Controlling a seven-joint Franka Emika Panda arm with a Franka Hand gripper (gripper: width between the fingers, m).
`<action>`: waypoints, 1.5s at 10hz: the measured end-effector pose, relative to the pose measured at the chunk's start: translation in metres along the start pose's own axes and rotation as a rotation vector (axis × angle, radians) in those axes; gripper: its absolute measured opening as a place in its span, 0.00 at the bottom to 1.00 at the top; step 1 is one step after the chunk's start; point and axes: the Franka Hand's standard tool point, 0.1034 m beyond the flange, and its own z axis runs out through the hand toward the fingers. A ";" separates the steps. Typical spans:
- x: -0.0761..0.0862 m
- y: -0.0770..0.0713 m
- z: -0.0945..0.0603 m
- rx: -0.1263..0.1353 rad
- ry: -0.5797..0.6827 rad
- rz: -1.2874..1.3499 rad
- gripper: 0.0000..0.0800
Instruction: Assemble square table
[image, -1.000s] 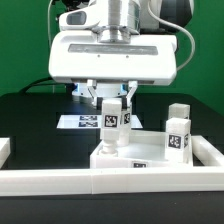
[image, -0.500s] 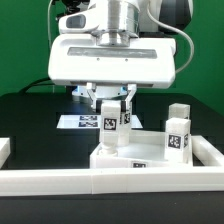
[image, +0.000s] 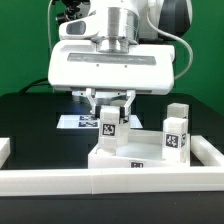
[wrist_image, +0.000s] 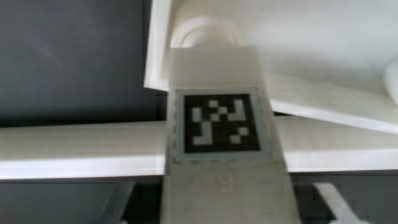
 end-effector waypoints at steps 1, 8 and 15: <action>-0.003 0.002 0.002 -0.009 0.011 -0.004 0.36; -0.003 0.007 0.003 -0.039 0.070 -0.010 0.37; 0.004 0.012 -0.005 -0.038 0.074 -0.002 0.81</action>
Offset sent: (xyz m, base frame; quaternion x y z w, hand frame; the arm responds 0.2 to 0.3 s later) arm -0.0104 -0.0007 -0.0096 -0.0071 0.0185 0.0024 0.9998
